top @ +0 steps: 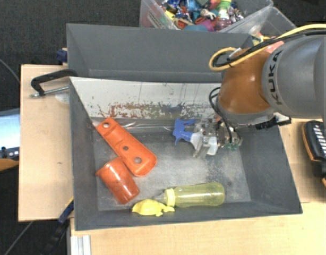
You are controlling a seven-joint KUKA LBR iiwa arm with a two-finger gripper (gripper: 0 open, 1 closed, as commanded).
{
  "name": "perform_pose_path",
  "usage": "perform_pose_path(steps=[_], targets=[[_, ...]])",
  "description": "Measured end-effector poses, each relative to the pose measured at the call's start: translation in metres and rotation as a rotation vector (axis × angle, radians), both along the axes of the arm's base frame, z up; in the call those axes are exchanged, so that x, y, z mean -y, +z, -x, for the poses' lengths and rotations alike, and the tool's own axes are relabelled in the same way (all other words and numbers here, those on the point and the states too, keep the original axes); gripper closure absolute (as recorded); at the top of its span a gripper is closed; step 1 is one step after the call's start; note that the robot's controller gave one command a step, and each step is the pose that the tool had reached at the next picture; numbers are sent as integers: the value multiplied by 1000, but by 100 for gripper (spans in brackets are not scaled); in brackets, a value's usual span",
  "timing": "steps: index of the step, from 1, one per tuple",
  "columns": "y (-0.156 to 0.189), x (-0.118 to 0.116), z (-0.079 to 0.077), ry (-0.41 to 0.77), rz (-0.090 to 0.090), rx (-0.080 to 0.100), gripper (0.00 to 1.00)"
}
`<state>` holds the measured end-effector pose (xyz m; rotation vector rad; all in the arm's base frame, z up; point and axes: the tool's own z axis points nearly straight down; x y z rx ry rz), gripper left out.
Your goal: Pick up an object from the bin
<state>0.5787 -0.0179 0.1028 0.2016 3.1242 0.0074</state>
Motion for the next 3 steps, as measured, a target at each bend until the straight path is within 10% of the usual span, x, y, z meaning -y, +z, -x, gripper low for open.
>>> perform_pose_path(steps=[3], targets=[[36,0,-1,0,0,3,100]])
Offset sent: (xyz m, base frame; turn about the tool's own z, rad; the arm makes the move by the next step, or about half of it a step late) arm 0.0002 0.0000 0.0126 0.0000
